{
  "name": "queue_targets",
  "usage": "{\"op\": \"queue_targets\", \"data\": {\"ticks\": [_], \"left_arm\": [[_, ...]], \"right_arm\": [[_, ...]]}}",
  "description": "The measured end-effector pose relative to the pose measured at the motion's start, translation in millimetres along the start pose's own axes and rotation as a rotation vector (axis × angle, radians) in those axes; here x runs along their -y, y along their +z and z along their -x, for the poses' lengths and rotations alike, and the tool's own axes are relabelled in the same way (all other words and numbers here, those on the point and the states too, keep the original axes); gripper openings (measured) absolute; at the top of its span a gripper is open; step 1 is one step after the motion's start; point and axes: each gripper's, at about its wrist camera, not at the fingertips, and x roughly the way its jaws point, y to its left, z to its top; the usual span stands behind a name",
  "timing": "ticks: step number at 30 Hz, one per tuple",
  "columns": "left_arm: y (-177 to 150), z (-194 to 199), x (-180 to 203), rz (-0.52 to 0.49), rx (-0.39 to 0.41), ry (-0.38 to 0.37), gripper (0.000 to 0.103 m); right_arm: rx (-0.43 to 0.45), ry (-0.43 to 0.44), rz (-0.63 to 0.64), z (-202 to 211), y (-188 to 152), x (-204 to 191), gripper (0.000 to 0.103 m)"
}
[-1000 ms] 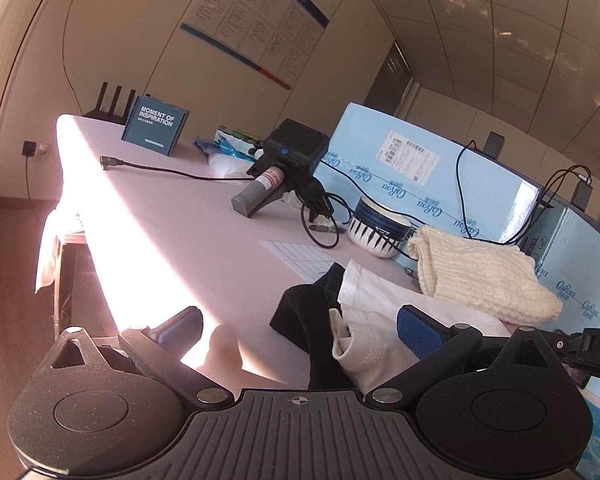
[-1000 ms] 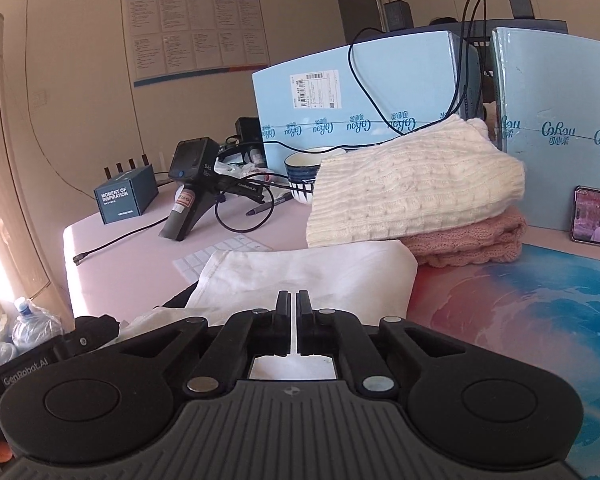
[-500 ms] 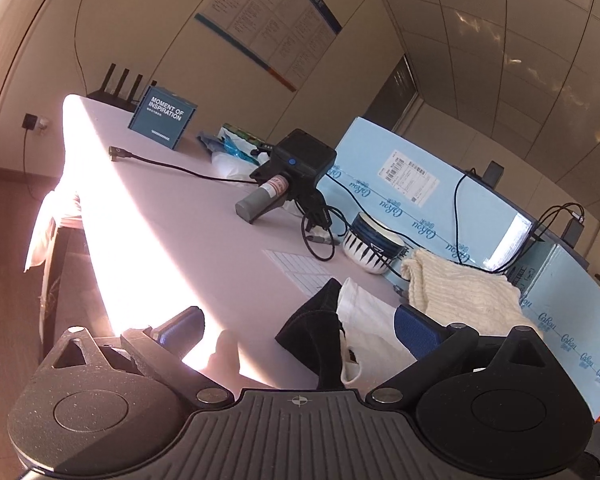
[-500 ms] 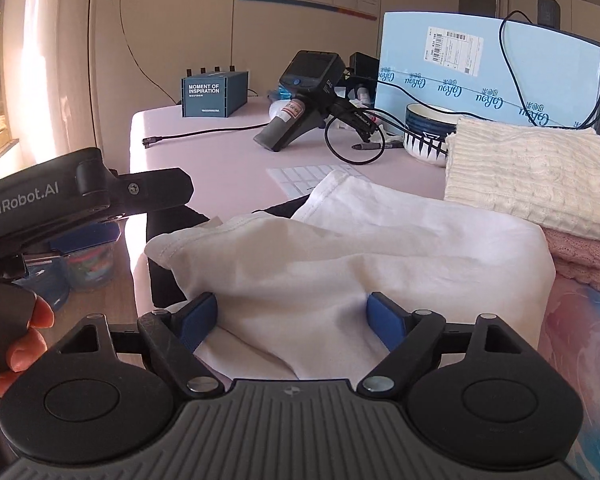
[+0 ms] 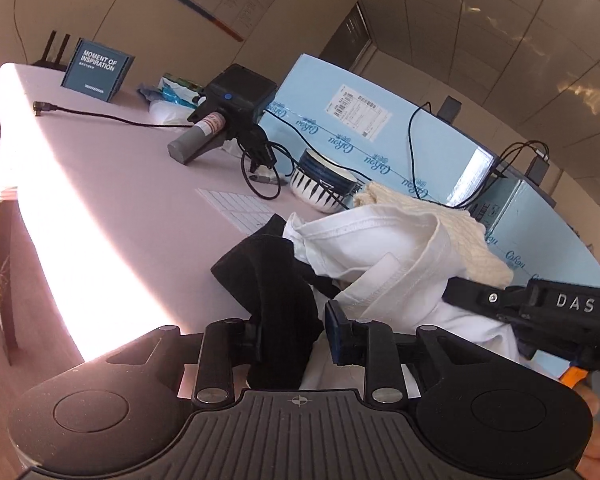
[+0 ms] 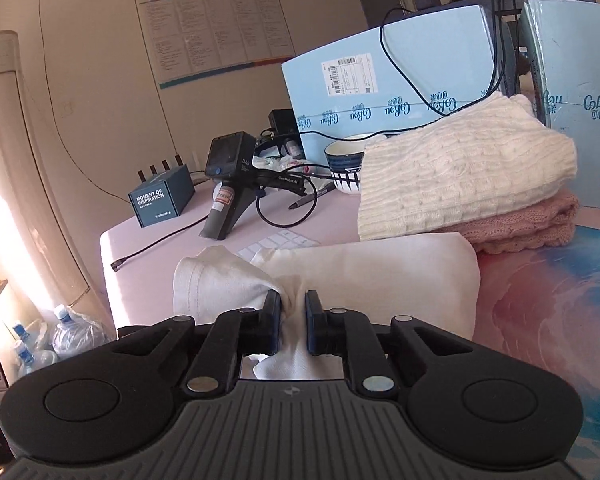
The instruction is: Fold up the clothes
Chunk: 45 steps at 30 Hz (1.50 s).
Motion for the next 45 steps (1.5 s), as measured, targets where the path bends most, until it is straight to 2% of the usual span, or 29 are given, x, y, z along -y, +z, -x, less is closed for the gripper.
{"op": "queue_targets", "data": {"ticks": [1, 5, 7, 10, 12, 17, 20, 24, 30, 35, 38, 45], "left_arm": [[0.3, 0.5, 6.2, -0.037, 0.008, 0.012, 0.010], [9.6, 13.9, 15.7, -0.040, 0.075, -0.018, 0.004], [20.5, 25.9, 22.3, -0.046, 0.138, -0.010, 0.004], [36.6, 45.2, 45.4, -0.117, 0.249, 0.035, 0.003], [45.9, 56.6, 62.3, -0.161, 0.321, 0.039, 0.003], [70.2, 80.5, 102.4, -0.217, 0.472, -0.035, 0.003], [82.4, 85.8, 121.7, -0.207, 0.519, -0.107, 0.003], [90.0, 71.3, 151.0, -0.192, 0.515, -0.189, 0.003], [92.0, 26.3, 213.2, -0.173, 0.445, -0.374, 0.003], [84.4, -5.0, 264.1, -0.187, 0.418, -0.476, 0.003], [75.0, -13.0, 276.2, -0.210, 0.384, -0.500, 0.003], [18.3, -11.5, 252.4, -0.292, 0.147, -0.510, 0.004]], "right_arm": [[0.028, -0.005, -0.018, 7.7, 5.3, 4.5, 0.011], [0.133, -0.025, -0.095, 40.9, 23.9, 24.6, 0.011], [0.185, -0.034, -0.140, 61.0, 32.2, 36.1, 0.011], [0.240, -0.048, -0.202, 88.6, 34.0, 52.3, 0.011], [0.253, -0.051, -0.263, 108.0, 28.5, 66.6, 0.011], [0.335, -0.085, -0.437, 167.8, 25.8, 113.3, 0.011], [0.411, -0.135, -0.514, 211.5, 29.8, 143.5, 0.011], [0.516, -0.244, -0.555, 262.1, 26.3, 174.3, 0.011], [0.664, -0.413, -0.595, 333.5, 19.2, 216.8, 0.011], [0.768, -0.538, -0.564, 366.1, 27.9, 239.3, 0.011], [0.800, -0.578, -0.550, 384.2, 28.6, 248.8, 0.011], [0.685, -0.608, -0.585, 391.6, -13.9, 267.1, 0.011]]}}
